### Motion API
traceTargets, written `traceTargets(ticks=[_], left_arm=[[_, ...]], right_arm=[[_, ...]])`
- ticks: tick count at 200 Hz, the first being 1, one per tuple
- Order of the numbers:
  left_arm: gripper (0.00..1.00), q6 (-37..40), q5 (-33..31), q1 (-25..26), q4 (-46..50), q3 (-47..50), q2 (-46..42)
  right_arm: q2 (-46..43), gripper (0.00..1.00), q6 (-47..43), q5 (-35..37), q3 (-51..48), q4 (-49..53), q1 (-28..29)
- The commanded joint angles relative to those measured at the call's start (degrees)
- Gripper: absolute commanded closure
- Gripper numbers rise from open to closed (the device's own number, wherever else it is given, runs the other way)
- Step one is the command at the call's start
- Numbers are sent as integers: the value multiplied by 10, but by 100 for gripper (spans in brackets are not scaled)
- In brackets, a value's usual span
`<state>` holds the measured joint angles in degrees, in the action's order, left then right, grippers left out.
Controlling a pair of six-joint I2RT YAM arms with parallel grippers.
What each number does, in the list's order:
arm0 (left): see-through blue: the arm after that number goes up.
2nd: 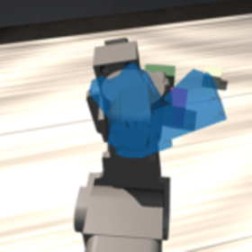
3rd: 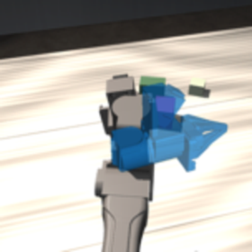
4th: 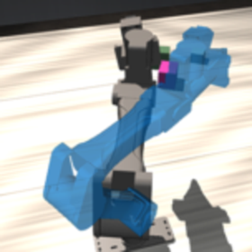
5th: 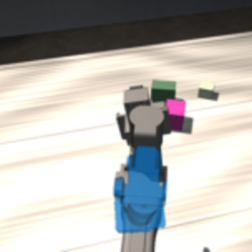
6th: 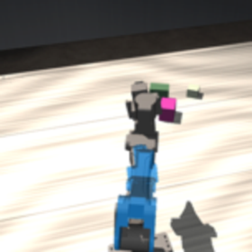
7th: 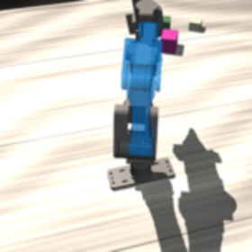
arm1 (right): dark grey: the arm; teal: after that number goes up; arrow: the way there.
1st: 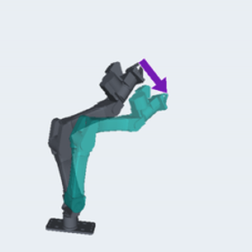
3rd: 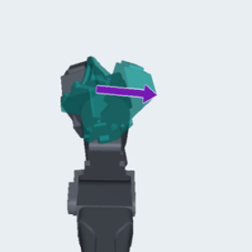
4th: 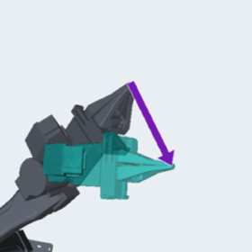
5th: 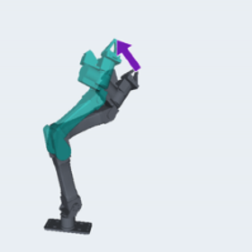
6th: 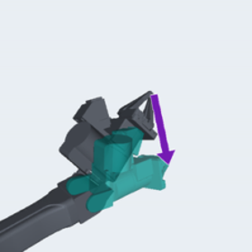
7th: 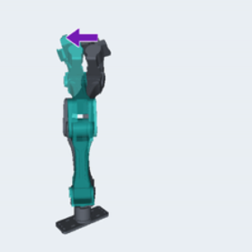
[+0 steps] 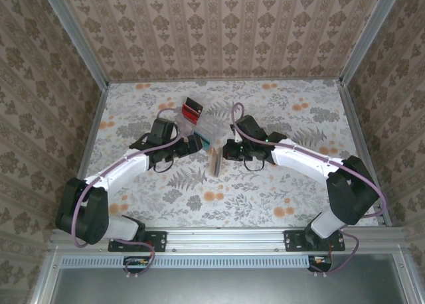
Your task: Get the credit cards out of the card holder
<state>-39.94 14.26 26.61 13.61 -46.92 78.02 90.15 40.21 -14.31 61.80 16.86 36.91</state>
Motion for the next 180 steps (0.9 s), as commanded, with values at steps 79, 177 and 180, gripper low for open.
traceTargets(ticks=[79,177,180], left_arm=[[1,-52,101,-36,-87,50,-8],[28,-39,158,34,-106,5,68],[29,-40,158,36,-108,4,72]], right_arm=[[-3,94,6,68,12,82,-9],[-38,93,23,180,-61,101,-68],[-37,93,25,181,-63,98,-68]])
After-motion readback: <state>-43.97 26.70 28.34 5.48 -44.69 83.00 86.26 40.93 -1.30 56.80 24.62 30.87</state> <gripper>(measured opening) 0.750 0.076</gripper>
